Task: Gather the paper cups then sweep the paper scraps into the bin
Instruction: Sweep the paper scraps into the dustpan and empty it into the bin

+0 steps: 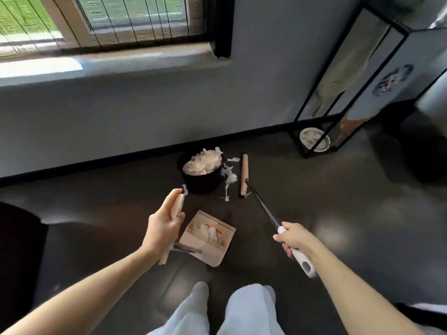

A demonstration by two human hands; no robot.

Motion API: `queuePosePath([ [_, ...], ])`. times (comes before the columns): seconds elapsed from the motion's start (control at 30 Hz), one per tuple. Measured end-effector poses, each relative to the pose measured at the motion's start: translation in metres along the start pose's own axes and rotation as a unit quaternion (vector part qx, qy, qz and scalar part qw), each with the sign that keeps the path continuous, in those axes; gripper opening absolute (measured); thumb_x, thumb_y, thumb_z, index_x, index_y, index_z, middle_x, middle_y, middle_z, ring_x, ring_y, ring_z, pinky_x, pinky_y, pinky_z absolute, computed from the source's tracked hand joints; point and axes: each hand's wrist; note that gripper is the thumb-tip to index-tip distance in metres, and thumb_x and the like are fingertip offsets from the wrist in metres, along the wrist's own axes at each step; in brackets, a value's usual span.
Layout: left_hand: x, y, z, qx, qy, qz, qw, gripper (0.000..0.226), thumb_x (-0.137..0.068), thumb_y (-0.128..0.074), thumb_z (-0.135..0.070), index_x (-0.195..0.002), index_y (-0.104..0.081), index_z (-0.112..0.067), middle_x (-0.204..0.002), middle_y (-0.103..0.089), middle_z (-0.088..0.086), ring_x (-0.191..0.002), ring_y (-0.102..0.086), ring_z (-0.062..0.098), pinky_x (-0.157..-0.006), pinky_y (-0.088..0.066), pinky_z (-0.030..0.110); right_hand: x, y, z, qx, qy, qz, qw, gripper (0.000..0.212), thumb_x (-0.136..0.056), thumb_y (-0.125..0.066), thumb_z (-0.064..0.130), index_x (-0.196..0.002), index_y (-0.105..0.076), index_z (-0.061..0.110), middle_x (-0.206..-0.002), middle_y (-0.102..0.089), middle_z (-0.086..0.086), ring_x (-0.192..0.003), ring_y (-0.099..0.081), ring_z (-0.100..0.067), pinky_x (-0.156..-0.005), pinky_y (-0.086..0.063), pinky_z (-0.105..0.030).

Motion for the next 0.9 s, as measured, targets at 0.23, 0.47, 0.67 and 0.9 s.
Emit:
queuePosePath([
  [0.23, -0.039, -0.092, -0.048, -0.006, 0.042, -0.072, 0.996, 0.060, -0.092, -0.056, -0.003, -0.129, -0.048, -0.050, -0.085, -0.063, -0.001, -0.046, -0.057, 0.004, -0.039, -0.043, 0.019, -0.090, 0.107, 0.081, 0.167, 0.047, 0.034, 0.984, 0.067, -0.095, -0.055, 0.011, -0.152, -0.022, 0.026, -0.076, -0.050, -0.010, -0.054, -0.046, -0.016, -0.054, -0.042, -0.029],
  [0.47, -0.057, -0.168, -0.076, 0.002, 0.113, -0.206, 0.972, 0.060, -0.090, -0.060, -0.002, -0.124, -0.052, -0.051, -0.070, -0.057, -0.011, -0.043, -0.046, 0.003, -0.041, -0.043, 0.018, -0.165, 0.185, 0.177, 0.355, 0.138, 0.052, 0.923, 0.044, -0.090, -0.053, 0.004, -0.134, -0.048, 0.001, -0.073, -0.052, -0.009, -0.058, -0.052, -0.021, -0.052, -0.045, -0.029],
  [0.67, -0.070, -0.195, -0.086, -0.001, 0.148, -0.231, 0.962, 0.057, -0.090, -0.061, -0.008, -0.121, -0.052, -0.055, -0.064, -0.059, -0.017, -0.042, -0.042, 0.004, -0.042, -0.040, 0.014, -0.212, 0.189, 0.236, 0.580, 0.157, -0.004, 0.800, 0.055, -0.090, -0.056, 0.002, -0.142, -0.042, 0.008, -0.127, -0.057, -0.016, -0.110, -0.060, -0.031, -0.090, -0.054, -0.039],
  [0.9, -0.077, -0.203, -0.094, -0.007, 0.150, -0.255, 0.955, 0.055, -0.089, -0.063, -0.005, -0.123, -0.055, -0.047, -0.098, -0.068, 0.000, -0.067, -0.060, 0.020, -0.080, -0.050, 0.040, -0.232, 0.173, 0.230, 0.680, 0.161, 0.015, 0.715, 0.072, -0.089, -0.045, -0.004, -0.153, -0.021, 0.020, -0.145, -0.040, -0.012, -0.126, -0.047, -0.031, -0.091, -0.047, -0.036],
])
Point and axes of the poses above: each hand's wrist, its own x-axis away from the middle knuckle, its own y-axis out of the back of the hand, z = x × y
